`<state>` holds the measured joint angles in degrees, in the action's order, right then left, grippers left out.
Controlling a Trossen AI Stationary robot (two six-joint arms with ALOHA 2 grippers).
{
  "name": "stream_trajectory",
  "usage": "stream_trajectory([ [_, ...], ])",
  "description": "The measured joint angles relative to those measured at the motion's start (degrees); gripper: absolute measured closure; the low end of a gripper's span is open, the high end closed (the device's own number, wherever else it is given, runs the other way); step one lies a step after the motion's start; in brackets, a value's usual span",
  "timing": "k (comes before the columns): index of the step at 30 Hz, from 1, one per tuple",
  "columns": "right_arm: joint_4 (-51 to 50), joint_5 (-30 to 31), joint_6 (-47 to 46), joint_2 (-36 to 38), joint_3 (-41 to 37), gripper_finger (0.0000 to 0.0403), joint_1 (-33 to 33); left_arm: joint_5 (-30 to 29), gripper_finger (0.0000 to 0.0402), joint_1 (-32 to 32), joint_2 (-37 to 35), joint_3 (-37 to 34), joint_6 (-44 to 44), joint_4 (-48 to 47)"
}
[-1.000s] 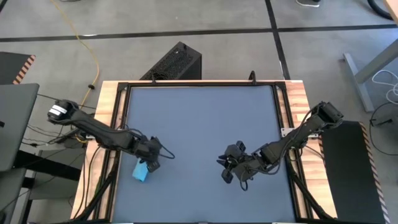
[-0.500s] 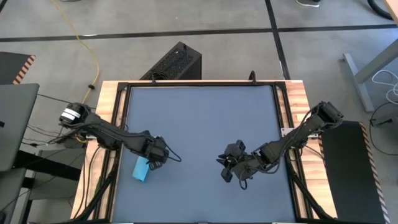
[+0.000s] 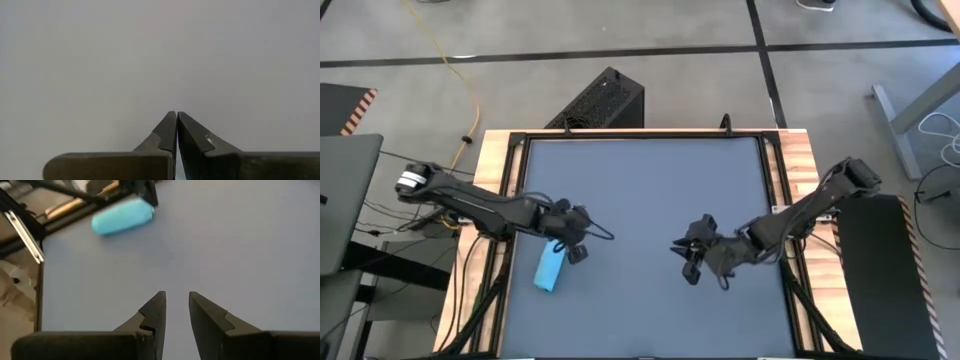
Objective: Roll towel
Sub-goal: Return to Home Position
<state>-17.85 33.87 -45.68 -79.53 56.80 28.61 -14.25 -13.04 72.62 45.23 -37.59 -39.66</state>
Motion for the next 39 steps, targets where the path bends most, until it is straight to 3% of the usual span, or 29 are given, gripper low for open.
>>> stream_trajectory([
  [4,0.5,0.1,4.9,4.4,0.0,0.0297,-2.5,0.8,0.04,0.1,-4.8,0.0,9.9,15.6],
  [7,0.8,0.3,8.1,6.9,0.0,0.0312,-4.5,4.9,0.04,1.3,-7.2,0.0,18.4,26.4],
  [12,0.3,0.5,13.2,11.7,-0.3,0.0357,-6.5,12.0,0.04,6.0,-13.3,0.0,25.2,33.0],
  [16,1.3,0.5,15.3,18.4,-4.1,0.0391,-7.4,12.7,0.04,10.4,-20.4,-2.4,25.8,32.7],
  [23,17.4,-1.0,17.8,35.6,-21.4,0.0375,-10.1,13.5,0.04,16.6,-34.6,-12.5,23.6,34.3],
  [31,41.4,-11.1,18.5,45.1,-41.9,0.0388,-17.9,13.9,0.04,20.7,-44.7,-28.1,17.3,52.8],
  [39,35.9,-19.6,15.4,52.0,-46.3,0.0386,-24.1,14.3,0.04,21.7,-51.2,-35.6,14.3,56.6],
])
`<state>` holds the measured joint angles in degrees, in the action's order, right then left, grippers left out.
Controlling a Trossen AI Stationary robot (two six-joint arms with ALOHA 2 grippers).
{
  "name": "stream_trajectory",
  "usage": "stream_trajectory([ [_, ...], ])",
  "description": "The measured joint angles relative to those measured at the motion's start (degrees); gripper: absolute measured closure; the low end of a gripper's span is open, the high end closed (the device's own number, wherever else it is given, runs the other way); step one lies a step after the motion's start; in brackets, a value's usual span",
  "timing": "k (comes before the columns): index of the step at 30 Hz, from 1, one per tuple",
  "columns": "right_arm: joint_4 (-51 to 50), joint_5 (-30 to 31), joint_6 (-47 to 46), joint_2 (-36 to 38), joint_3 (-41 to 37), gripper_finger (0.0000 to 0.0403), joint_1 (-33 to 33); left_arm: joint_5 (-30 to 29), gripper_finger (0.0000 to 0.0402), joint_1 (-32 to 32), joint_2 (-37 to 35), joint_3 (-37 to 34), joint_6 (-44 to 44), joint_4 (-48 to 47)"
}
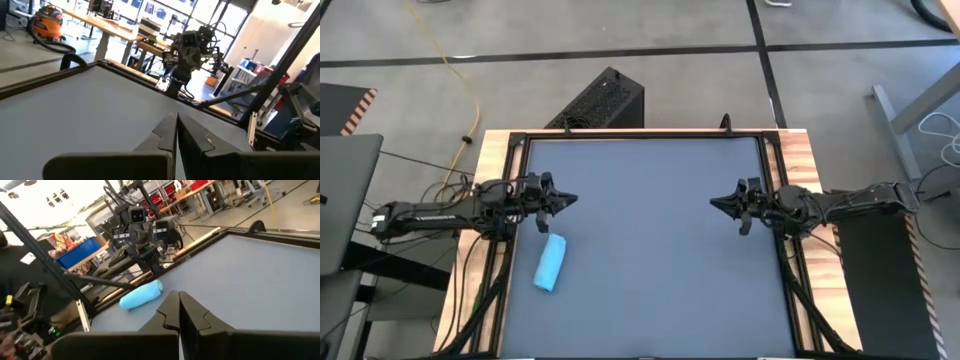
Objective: Roll towel
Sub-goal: Return to Home Position
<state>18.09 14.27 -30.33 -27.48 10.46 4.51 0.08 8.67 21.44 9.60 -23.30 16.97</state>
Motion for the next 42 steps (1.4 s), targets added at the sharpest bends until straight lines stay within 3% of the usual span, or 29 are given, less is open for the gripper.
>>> stream_trajectory([
  [9,-16.4,0.2,2.1,13.9,0.0,0.0386,-3.9,-0.3,0.04,0.0,-8.3,-1.4,-1.6,-10.4],
  [14,-18.4,-0.1,2.8,17.1,-1.8,0.0386,-7.3,-0.3,0.04,0.0,-11.6,-1.4,-0.8,-16.6],
  [25,-7.2,-2.5,3.7,17.1,-9.9,0.0386,-10.1,-2.4,0.04,0.0,-12.2,-1.6,2.1,-17.5],
  [37,-4.2,-3.9,8.2,17.0,-10.0,0.0386,-10.3,-2.3,0.04,0.0,-12.2,-1.7,1.6,-16.9],
  [39,-4.1,-3.9,8.3,17.1,-10.0,0.0386,-10.3,-2.4,0.04,0.0,-12.2,-1.8,1.6,-15.6],
  [42,-4.0,-3.9,8.3,17.1,-10.0,0.0386,-10.3,-1.8,0.04,0.0,-12.2,-5.0,1.0,-6.0],
])
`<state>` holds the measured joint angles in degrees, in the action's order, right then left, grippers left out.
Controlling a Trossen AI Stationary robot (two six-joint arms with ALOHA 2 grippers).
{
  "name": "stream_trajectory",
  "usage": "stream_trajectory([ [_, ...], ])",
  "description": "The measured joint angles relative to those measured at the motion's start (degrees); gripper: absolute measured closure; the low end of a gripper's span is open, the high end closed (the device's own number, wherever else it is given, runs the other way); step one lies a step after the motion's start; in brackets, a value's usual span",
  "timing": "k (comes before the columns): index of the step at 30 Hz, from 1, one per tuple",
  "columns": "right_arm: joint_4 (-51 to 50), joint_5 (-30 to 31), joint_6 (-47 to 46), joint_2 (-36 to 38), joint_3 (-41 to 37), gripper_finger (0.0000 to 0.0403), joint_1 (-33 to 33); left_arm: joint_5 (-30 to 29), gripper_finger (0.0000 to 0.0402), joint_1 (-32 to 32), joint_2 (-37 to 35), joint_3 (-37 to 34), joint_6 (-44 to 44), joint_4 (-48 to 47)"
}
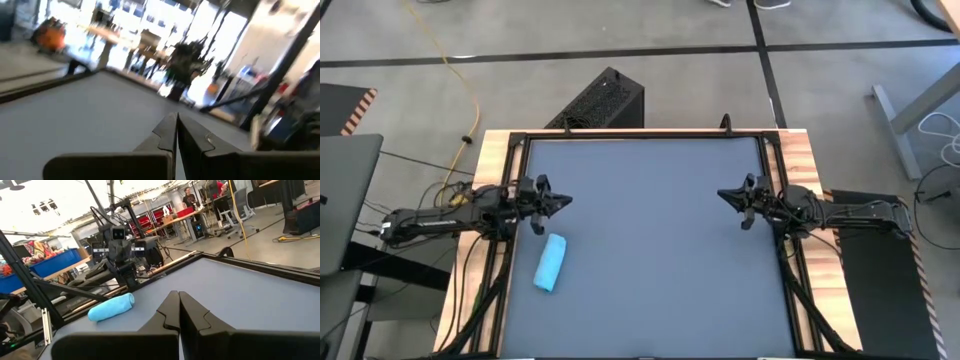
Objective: Roll towel
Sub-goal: Return to Home Position
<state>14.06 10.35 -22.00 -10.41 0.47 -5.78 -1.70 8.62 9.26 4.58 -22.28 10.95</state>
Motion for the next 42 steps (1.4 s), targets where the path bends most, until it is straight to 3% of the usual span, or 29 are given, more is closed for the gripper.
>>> stream_trajectory([
  [4,0.8,0.0,-0.2,0.0,0.0,0.0386,0.2,1.9,0.04,0.0,-0.1,-4.0,-0.8,7.6],
  [15,-2.5,0.0,-0.2,0.0,-0.1,0.036,0.0,-0.3,0.04,0.0,-0.7,-3.1,1.2,-12.1],
  [29,-9.9,0.1,-0.1,0.0,-0.1,0.0356,0.4,-0.6,0.04,0.0,0.5,-2.8,2.0,-12.9],
  [36,-8.5,5.6,-18.4,0.0,-0.1,0.0355,0.4,-0.6,0.04,0.0,0.5,-2.8,2.0,-12.9],
  [42,-9.9,5.2,-20.5,0.0,-0.1,0.0355,0.4,-0.6,0.04,0.0,0.5,-2.7,1.6,-13.0],
])
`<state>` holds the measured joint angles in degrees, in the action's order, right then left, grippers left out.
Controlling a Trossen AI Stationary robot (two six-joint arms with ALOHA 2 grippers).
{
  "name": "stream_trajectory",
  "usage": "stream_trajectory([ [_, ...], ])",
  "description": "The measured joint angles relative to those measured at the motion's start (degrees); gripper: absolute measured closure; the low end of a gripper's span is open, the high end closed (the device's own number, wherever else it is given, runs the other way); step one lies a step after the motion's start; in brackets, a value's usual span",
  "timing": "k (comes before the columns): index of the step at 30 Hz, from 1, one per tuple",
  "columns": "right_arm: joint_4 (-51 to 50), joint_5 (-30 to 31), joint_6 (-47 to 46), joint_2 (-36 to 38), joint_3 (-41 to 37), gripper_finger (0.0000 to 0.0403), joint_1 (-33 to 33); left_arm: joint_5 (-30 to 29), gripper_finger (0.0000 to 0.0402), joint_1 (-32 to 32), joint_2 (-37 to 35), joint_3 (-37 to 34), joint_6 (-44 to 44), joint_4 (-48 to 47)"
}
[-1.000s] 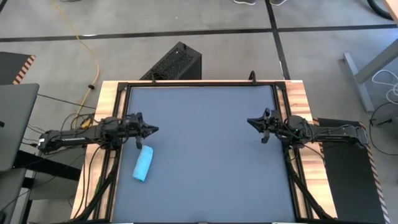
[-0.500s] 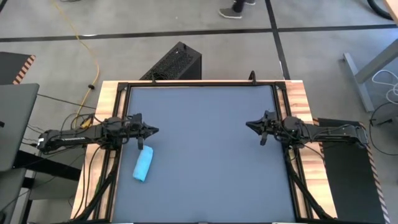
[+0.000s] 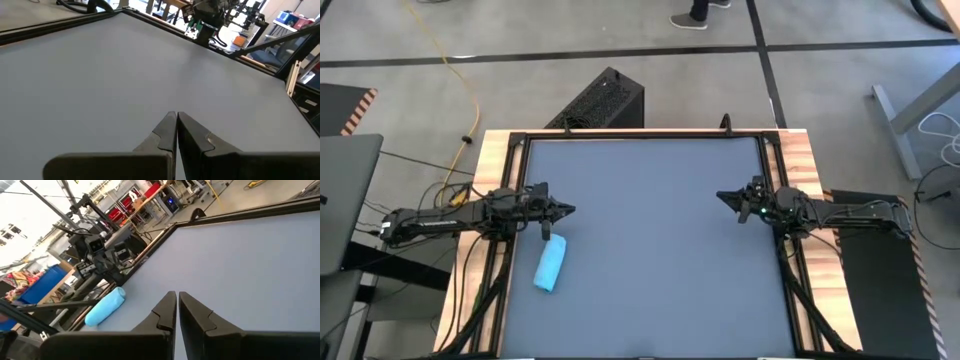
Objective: Roll towel
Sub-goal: Return to Home Position
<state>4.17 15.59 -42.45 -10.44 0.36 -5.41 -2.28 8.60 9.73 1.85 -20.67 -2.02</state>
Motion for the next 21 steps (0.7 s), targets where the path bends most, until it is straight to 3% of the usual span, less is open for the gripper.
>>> stream_trajectory([
  [21,-0.7,-0.3,-0.2,0.0,0.0,0.0355,0.0,0.0,0.04,0.0,0.0,0.0,-0.1,0.0],
])
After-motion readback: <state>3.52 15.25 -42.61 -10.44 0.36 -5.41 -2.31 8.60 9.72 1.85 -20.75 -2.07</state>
